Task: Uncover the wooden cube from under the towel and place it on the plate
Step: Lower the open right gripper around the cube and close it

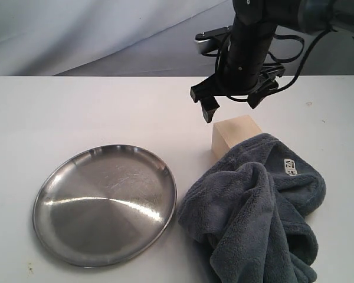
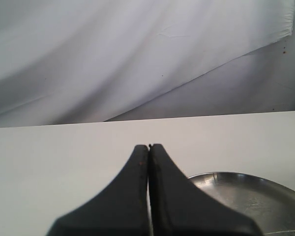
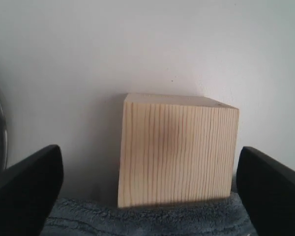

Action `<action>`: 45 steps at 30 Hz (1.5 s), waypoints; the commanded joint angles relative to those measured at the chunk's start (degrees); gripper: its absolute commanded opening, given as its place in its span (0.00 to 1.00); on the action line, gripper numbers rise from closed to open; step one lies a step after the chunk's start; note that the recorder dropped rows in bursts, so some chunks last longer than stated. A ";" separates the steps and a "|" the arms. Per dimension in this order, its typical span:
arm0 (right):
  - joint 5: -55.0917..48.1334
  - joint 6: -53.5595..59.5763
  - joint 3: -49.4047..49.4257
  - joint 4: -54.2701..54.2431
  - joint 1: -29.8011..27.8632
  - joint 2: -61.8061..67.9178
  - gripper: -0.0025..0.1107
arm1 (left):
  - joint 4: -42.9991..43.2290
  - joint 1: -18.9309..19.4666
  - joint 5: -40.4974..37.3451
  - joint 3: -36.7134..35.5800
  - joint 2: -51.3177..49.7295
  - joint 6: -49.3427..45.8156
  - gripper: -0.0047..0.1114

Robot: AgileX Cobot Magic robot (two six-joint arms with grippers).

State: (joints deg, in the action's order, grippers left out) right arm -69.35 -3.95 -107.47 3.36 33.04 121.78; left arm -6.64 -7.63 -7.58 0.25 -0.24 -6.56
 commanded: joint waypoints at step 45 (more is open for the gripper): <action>-0.18 -1.80 -0.31 5.44 -0.53 7.94 0.88 | -0.10 -0.28 0.02 -0.25 0.24 0.14 0.04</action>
State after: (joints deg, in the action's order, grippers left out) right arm -69.75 -5.81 -107.47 8.25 33.04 129.73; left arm -6.64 -7.63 -7.58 0.25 -0.24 -6.56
